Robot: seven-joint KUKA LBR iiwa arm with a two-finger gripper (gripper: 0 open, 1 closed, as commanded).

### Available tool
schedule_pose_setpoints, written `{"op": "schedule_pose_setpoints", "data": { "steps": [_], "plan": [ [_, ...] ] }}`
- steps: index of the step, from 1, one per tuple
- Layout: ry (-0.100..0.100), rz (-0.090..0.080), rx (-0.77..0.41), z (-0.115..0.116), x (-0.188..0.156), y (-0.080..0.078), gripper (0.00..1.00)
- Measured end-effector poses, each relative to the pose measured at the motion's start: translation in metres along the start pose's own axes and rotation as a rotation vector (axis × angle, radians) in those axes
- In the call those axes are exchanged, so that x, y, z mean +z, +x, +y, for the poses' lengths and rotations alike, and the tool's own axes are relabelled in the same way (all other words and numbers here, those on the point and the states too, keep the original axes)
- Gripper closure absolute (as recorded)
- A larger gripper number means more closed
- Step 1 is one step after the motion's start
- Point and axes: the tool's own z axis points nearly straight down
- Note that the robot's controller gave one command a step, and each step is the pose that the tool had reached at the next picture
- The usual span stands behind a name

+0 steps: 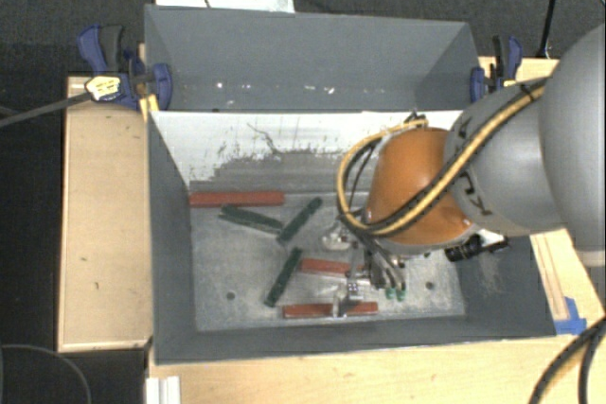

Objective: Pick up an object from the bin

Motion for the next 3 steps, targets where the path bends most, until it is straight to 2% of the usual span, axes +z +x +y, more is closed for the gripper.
{"op": "schedule_pose_setpoints", "data": {
  "steps": [1,2,3],
  "plan": [
    [-0.001,0.004,0.026,0.008,-0.011,-0.004,0.0],
    [-0.001,0.009,0.143,0.01,0.015,-0.01,0.0],
    [-0.008,-0.013,0.243,0.011,0.018,-0.018,1.0]
  ]
}}
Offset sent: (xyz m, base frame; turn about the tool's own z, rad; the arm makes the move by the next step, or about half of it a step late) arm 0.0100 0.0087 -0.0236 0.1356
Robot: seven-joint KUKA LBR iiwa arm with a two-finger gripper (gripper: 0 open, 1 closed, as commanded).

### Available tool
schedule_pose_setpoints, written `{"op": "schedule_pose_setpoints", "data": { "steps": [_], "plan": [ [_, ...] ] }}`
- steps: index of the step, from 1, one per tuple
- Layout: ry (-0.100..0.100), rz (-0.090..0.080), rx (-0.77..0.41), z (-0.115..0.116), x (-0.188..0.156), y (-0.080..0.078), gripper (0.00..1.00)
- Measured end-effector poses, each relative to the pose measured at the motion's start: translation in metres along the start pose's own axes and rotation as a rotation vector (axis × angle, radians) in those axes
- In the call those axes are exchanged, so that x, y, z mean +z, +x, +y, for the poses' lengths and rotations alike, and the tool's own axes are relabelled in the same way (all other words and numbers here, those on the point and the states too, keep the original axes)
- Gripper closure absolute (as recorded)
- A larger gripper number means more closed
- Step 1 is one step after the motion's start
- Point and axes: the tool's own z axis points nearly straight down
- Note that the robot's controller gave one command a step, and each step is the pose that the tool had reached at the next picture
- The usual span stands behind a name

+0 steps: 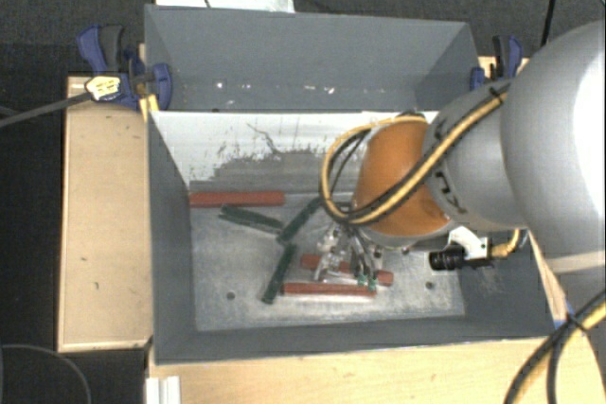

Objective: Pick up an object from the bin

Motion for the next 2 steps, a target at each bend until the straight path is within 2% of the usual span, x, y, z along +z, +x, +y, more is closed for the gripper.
{"op": "schedule_pose_setpoints", "data": {
  "steps": [1,2],
  "plan": [
    [0.0,0.0,0.0,0.0,0.0,0.0,1.0],
    [0.004,0.008,-0.002,-0.0005,-0.0032,0.001,1.0]
  ]
}}
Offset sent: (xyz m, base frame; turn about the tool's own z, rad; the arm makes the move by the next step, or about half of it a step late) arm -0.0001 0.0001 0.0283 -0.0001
